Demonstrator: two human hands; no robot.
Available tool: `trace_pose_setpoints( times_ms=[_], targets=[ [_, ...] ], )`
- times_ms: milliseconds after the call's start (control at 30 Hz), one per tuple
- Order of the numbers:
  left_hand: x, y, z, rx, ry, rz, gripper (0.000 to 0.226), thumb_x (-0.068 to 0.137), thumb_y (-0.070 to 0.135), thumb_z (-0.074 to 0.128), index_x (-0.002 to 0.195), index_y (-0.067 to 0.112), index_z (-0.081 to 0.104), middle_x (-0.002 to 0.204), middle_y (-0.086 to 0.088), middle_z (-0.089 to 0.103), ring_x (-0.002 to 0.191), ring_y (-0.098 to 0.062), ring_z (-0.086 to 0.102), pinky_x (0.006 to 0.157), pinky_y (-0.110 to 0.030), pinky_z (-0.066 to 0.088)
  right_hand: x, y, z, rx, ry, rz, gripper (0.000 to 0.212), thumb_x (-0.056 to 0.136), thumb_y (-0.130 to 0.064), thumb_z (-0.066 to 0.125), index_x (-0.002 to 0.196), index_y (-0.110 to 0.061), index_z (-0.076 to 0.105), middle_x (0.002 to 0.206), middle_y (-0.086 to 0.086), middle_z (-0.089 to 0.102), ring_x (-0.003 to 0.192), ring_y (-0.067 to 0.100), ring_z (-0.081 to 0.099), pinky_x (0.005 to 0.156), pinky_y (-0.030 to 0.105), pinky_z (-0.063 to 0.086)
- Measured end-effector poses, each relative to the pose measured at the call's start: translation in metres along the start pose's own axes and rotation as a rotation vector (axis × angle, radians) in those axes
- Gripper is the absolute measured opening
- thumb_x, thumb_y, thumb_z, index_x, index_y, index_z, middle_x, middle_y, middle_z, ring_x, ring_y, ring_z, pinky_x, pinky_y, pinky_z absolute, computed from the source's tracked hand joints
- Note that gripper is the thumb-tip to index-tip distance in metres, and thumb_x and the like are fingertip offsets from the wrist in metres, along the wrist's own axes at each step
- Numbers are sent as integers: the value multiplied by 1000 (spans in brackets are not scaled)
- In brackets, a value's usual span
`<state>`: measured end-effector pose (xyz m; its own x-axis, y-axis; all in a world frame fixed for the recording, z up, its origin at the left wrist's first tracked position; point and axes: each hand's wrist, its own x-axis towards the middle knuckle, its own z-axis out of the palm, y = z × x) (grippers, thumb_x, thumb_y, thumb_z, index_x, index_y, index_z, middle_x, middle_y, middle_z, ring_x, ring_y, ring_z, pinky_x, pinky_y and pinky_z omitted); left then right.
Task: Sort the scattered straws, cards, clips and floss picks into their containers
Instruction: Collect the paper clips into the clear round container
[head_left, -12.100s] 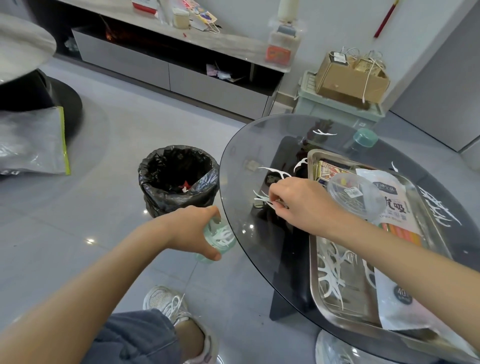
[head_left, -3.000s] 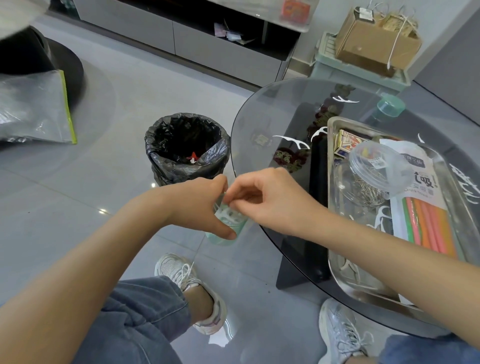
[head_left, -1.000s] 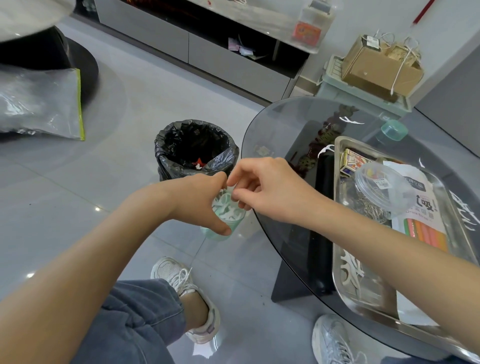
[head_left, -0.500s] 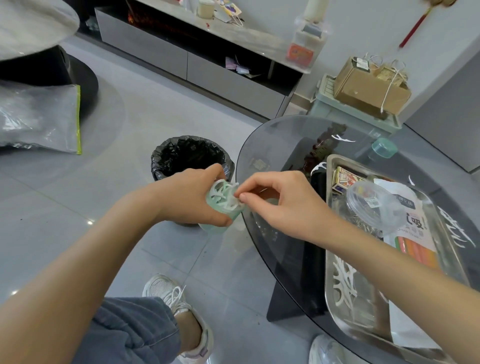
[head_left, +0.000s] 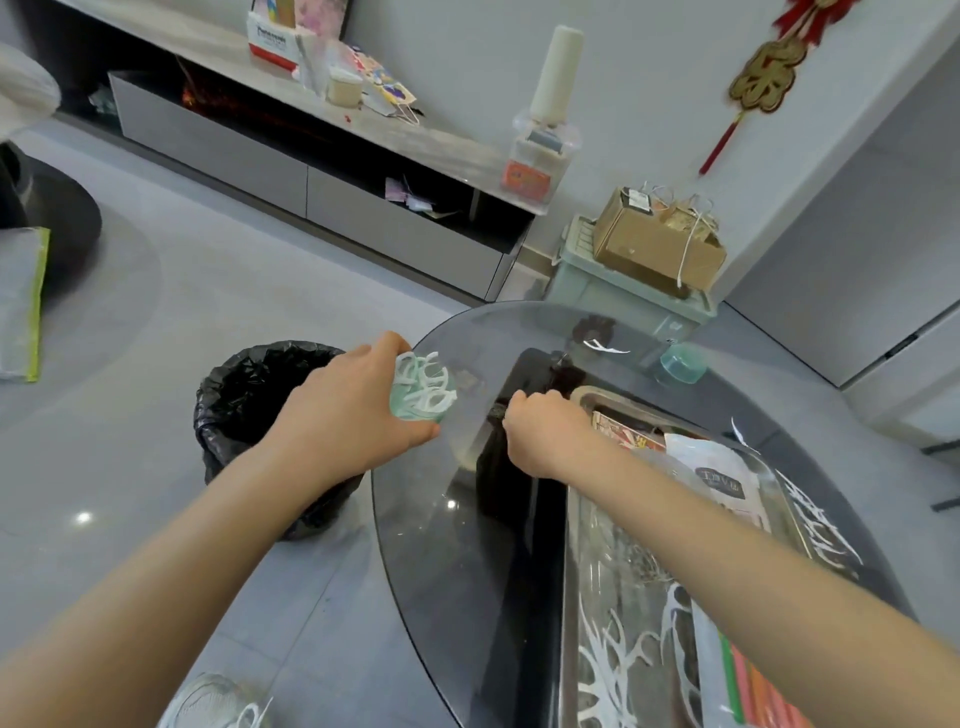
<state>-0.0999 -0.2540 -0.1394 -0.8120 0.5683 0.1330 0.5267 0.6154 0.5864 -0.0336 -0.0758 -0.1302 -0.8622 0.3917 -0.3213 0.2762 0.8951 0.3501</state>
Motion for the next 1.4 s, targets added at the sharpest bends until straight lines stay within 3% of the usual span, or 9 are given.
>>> trace_pose_setpoints(
  times_ms=[167,300,367,567,800,1033,1133,1300,1400],
  targets=[
    [7,-4,5,-6,29,9,58,70,51,70,117,30,41,102,10,49,91,-17,51,76,-34,44,-15,-34,10,18,-56,-135,56,93,-13,43,139,12,23,138,32,32,127,43,33,106,43,31],
    [5,-13,5,-25,8,-8,58,69,50,72,116,29,44,105,7,54,92,-18,53,76,-33,44,-42,-38,14,250,109,-291,29,95,-14,40,116,4,49,116,20,46,113,34,40,91,41,37],
    [2,-16,4,-38,1,-11,60,68,50,72,117,29,44,107,7,55,94,-18,54,75,-32,43,-34,-34,11,229,157,-187,38,101,-24,36,123,5,48,120,22,44,116,37,37,94,43,37],
    [-12,-20,-6,-48,26,49,62,65,56,68,117,33,44,99,14,50,87,-11,52,69,-29,41,-5,-30,13,316,-119,193,84,98,-57,17,147,9,-4,153,33,-2,142,46,1,117,46,10],
    [-20,-27,-11,-3,-3,79,58,62,56,71,109,34,44,88,18,49,82,-10,51,61,-27,38,-57,-48,21,218,-102,-228,56,105,-32,16,148,3,11,152,33,1,141,46,-7,115,48,-5],
    [-31,-39,-19,-4,-52,29,66,63,52,75,117,26,48,90,9,54,84,-18,52,69,-31,38,-97,-57,16,249,10,-264,76,95,-60,31,132,6,40,133,21,39,130,35,28,106,43,33],
    [-39,-48,-23,4,-50,1,69,64,49,77,121,23,49,91,7,55,85,-18,52,71,-31,39,-117,-76,28,189,19,-317,89,89,-65,40,141,6,25,145,25,26,137,35,20,103,44,39],
    [-62,-73,-25,-19,-116,-26,64,63,48,80,116,28,49,86,19,55,78,-1,53,67,-31,44,-128,-93,34,-100,52,-398,75,85,-8,60,142,14,15,144,36,24,133,45,27,92,40,46],
    [-68,-79,-24,-21,-139,-37,62,63,47,80,114,30,50,87,21,55,80,-3,54,72,-33,45,-135,-97,41,-203,144,-402,66,66,-9,73,126,7,50,125,30,54,115,38,54,71,28,53]
  ],
)
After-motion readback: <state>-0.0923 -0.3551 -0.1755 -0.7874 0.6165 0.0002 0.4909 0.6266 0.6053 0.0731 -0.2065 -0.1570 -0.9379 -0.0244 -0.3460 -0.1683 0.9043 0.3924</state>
